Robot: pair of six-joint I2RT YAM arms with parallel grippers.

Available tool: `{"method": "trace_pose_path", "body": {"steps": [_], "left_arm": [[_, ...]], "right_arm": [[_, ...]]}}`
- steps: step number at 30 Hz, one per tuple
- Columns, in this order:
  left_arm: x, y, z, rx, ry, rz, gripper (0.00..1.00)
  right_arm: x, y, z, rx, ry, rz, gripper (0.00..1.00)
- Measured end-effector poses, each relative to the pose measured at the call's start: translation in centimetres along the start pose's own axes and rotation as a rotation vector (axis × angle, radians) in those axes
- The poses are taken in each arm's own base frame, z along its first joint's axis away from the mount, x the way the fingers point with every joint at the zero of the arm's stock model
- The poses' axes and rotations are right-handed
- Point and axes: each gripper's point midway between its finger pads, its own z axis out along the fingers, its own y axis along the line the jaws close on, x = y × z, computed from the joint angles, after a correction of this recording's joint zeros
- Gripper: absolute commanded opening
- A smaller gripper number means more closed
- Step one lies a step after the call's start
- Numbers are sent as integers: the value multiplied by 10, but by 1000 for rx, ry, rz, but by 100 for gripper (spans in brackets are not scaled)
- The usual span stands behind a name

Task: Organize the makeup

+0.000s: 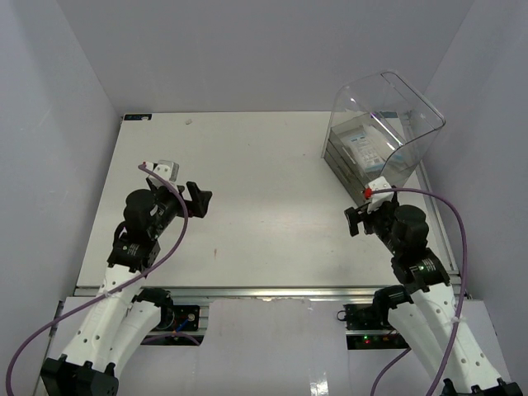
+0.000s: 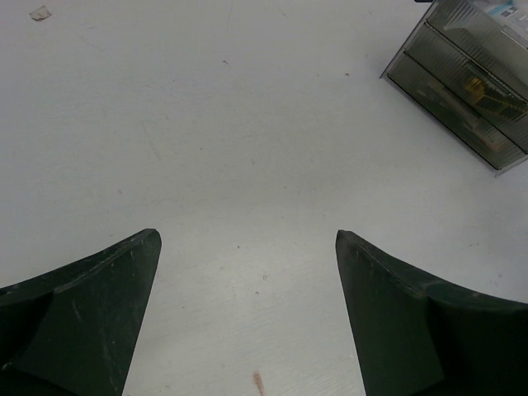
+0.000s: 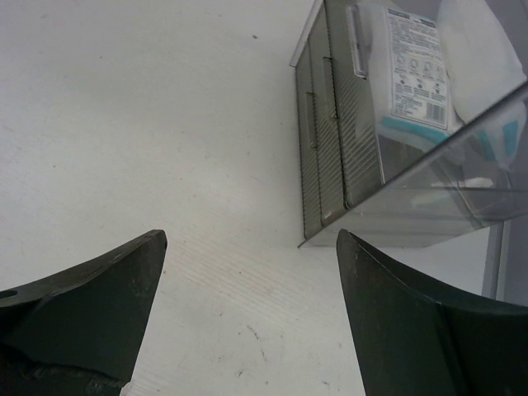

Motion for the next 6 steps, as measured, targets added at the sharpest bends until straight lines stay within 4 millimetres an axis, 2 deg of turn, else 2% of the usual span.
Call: {"method": "trace_pose_path", "body": {"steps": [6], "left_arm": [[3, -3, 1, 21, 12, -1, 98]], "right_arm": [[-7, -7, -2, 39, -31, 50, 90]]}}
